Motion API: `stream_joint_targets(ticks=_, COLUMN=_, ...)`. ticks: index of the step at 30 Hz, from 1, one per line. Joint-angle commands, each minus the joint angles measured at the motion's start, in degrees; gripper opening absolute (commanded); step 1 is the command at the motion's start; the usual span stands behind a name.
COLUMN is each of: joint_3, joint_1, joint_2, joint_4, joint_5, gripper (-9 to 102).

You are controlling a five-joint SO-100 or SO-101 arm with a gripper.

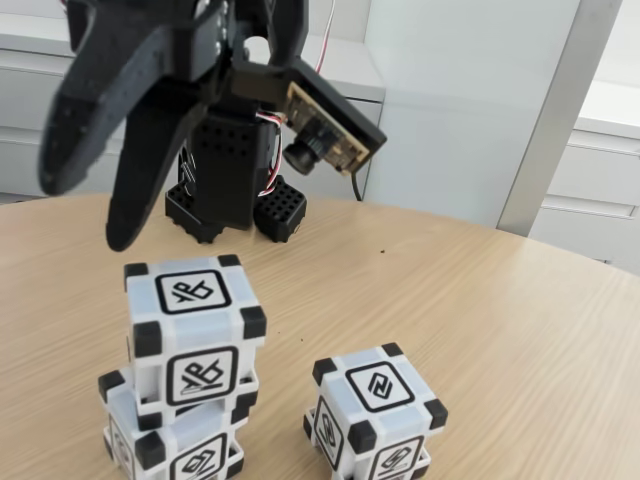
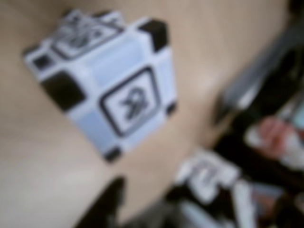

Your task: Stack cubes from left to right.

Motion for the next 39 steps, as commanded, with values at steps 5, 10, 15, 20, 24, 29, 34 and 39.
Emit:
stream_joint_targets(ticks=5, joint_3=-2.7, joint_1=-0.3, joint_2=1.3, joint_4=-1.1, joint_5=1.1, gripper=34)
stream_joint_targets(ticks=10, joint_3=-2.9, joint_1=-0.5, joint_2=1.4, joint_4=0.9, joint_5=1.9, gripper=33)
stream_joint_targets(ticks=15, joint_3=-3.0, joint_1=-0.5, joint_2=6.2, joint_4=6.7, joint_5=1.9, gripper=31)
stream_joint_targets(ticks=20, joint_3=-3.0, joint_1=-0.6, joint_2=20.0, joint_4=10.8, joint_5=6.0, gripper=31)
stream_joint_targets(ticks=24, joint_3=-3.0, joint_1=-1.6, joint_2=29.6, joint_4=11.1, joint_5=9.8, gripper=33)
stream_joint_targets(ticks=29, joint_3=-2.9, joint_1=-15.6, joint_2=30.7, joint_4=10.7, joint_5=6.6, gripper=34)
stream_joint_targets(ticks=34, joint_3=-2.9, joint_1=-30.2, joint_2=30.5, joint_4=11.5, joint_5=9.7, gripper=34)
stream_joint_targets(ticks=39, joint_3=-2.2, joint_1=-35.9, joint_2=30.5, joint_4=10.9, joint_5=14.0, gripper=34)
